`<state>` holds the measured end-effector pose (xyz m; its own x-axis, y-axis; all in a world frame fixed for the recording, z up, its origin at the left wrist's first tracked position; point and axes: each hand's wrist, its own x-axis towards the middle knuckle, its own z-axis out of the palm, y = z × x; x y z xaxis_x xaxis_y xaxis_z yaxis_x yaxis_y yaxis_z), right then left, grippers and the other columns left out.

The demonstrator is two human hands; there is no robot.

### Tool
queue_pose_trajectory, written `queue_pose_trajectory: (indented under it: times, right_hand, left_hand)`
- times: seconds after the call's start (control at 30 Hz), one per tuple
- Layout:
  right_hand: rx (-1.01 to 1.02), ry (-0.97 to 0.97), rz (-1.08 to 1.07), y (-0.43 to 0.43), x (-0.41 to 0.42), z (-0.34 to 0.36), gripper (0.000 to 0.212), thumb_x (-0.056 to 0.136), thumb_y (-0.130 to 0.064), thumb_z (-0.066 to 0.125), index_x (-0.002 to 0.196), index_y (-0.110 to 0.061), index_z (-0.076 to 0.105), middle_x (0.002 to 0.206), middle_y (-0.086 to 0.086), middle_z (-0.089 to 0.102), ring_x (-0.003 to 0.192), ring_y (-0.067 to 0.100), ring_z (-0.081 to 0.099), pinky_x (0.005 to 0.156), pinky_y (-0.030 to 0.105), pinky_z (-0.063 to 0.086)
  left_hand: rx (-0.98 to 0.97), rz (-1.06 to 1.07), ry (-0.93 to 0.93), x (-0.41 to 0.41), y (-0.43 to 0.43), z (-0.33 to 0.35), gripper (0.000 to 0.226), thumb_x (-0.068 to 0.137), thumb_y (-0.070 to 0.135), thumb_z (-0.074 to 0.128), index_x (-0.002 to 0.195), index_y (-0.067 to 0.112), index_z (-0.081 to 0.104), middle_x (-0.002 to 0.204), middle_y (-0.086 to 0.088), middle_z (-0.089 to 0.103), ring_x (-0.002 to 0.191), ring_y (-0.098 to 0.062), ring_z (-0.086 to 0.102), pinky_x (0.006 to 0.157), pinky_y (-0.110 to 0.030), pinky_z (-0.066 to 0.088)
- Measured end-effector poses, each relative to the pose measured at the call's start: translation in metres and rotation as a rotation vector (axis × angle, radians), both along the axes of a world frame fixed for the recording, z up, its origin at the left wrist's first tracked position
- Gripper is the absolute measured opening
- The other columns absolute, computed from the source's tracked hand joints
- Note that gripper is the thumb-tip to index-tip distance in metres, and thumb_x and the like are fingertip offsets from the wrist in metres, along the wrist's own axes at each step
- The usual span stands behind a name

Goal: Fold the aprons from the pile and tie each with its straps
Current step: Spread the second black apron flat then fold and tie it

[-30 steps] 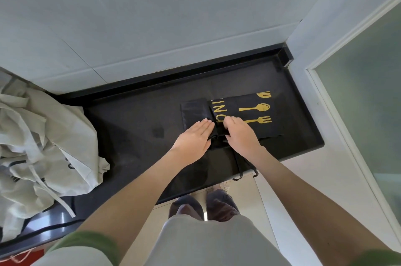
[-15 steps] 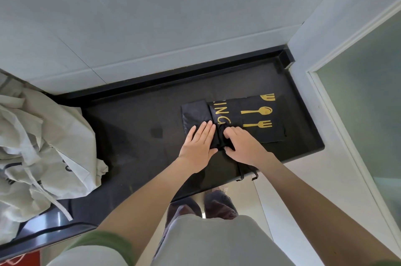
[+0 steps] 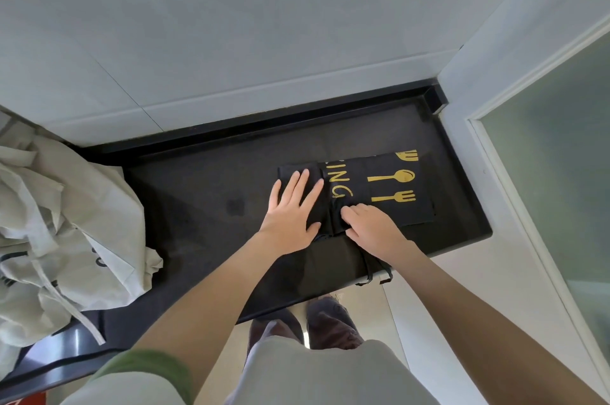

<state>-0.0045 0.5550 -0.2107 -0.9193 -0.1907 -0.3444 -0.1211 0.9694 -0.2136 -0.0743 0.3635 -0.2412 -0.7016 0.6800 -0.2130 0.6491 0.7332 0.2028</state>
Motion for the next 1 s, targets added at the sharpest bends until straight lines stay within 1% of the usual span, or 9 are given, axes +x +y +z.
queue_pose_trajectory:
  times: [0.17, 0.33, 0.4, 0.47, 0.57, 0.7, 0.8, 0.87, 1.0]
  right_hand:
    - [-0.077, 0.039, 0.023, -0.007, -0.006, 0.010, 0.002, 0.090, -0.019, 0.051, 0.090, -0.017, 0.049, 0.092, -0.003, 0.051, 0.089, 0.014, 0.046, 0.087, 0.029, 0.043]
    - [-0.246, 0.071, -0.018, -0.027, -0.012, 0.001, 0.022, 0.094, -0.013, 0.051, 0.114, -0.014, 0.058, 0.116, 0.001, 0.056, 0.110, 0.015, 0.049, 0.099, 0.027, 0.038]
    - [-0.280, 0.008, -0.137, -0.034, -0.014, -0.006, 0.014, 0.099, -0.018, 0.047, 0.108, -0.013, 0.056, 0.110, 0.001, 0.052, 0.105, 0.015, 0.050, 0.095, 0.028, 0.045]
    - [-0.256, -0.029, -0.243, -0.040, -0.018, -0.011, 0.016, 0.101, -0.026, 0.046, 0.103, -0.013, 0.054, 0.102, 0.000, 0.048, 0.097, 0.013, 0.050, 0.088, 0.028, 0.048]
    - [-0.241, -0.071, -0.318, -0.046, -0.026, -0.007, 0.026, 0.102, -0.031, 0.042, 0.108, -0.010, 0.055, 0.105, 0.003, 0.052, 0.099, 0.015, 0.054, 0.086, 0.025, 0.046]
    - [-0.422, -0.200, -0.486, -0.044, -0.035, 0.007, 0.036, 0.104, -0.030, 0.034, 0.114, -0.002, 0.054, 0.116, 0.015, 0.055, 0.111, 0.029, 0.051, 0.093, 0.035, 0.039]
    - [-0.786, -0.344, -0.850, -0.037, -0.036, 0.017, 0.046, 0.104, -0.042, 0.029, 0.110, -0.008, 0.058, 0.112, 0.007, 0.060, 0.104, 0.019, 0.056, 0.090, 0.029, 0.040]
    - [-1.003, -0.413, -1.056, -0.027, -0.032, 0.025, 0.051, 0.100, -0.053, 0.031, 0.114, -0.013, 0.059, 0.111, 0.002, 0.063, 0.104, 0.016, 0.058, 0.095, 0.029, 0.043]
    - [-0.927, -0.375, -1.004, -0.007, -0.023, 0.029, 0.047, 0.097, -0.040, 0.052, 0.136, -0.015, 0.048, 0.123, -0.005, 0.057, 0.117, 0.016, 0.053, 0.100, 0.027, 0.040]
  left_hand:
    - [-0.093, -0.038, 0.005, 0.001, -0.006, -0.011, 0.069, 0.095, 0.060, 0.024, 0.154, 0.033, 0.000, 0.162, -0.006, -0.006, 0.149, -0.027, -0.007, 0.116, -0.053, -0.004]
    - [0.004, -0.006, -0.096, -0.001, -0.004, -0.003, 0.069, 0.098, 0.047, 0.039, 0.155, 0.029, 0.002, 0.162, -0.005, -0.010, 0.149, -0.025, -0.011, 0.116, -0.047, -0.010]
    - [0.200, 0.236, -0.212, 0.002, -0.001, 0.010, 0.069, 0.097, 0.021, 0.049, 0.154, 0.020, 0.011, 0.162, -0.004, 0.000, 0.149, -0.025, 0.002, 0.119, -0.039, 0.000]
    - [0.445, 0.712, -0.278, 0.005, 0.002, 0.023, 0.061, 0.094, 0.006, 0.051, 0.149, 0.012, 0.024, 0.154, -0.008, 0.024, 0.137, -0.024, 0.030, 0.115, -0.033, 0.028]
    - [0.579, 1.139, -0.649, -0.002, 0.005, 0.036, 0.037, 0.098, 0.019, 0.051, 0.131, 0.007, 0.038, 0.120, -0.009, 0.052, 0.094, -0.018, 0.055, 0.080, -0.027, 0.048]
    - [0.517, 0.938, -0.813, -0.009, 0.012, 0.045, 0.032, 0.098, 0.027, 0.049, 0.127, 0.014, 0.043, 0.102, 0.000, 0.057, 0.079, -0.013, 0.055, 0.076, -0.033, 0.055]
    - [0.628, 0.744, -0.853, -0.004, 0.026, 0.059, 0.037, 0.101, 0.033, 0.045, 0.135, 0.021, 0.037, 0.093, 0.003, 0.058, 0.069, -0.012, 0.058, 0.062, -0.023, 0.052]
    - [0.600, 0.635, -0.945, -0.003, 0.036, 0.066, 0.039, 0.103, 0.038, 0.036, 0.140, 0.026, 0.034, 0.098, -0.002, 0.059, 0.072, -0.014, 0.060, 0.068, -0.025, 0.057]
    - [0.434, 0.523, -1.043, -0.007, 0.051, 0.062, 0.044, 0.105, 0.026, 0.031, 0.149, 0.035, 0.026, 0.117, -0.009, 0.055, 0.095, -0.025, 0.062, 0.082, -0.034, 0.055]
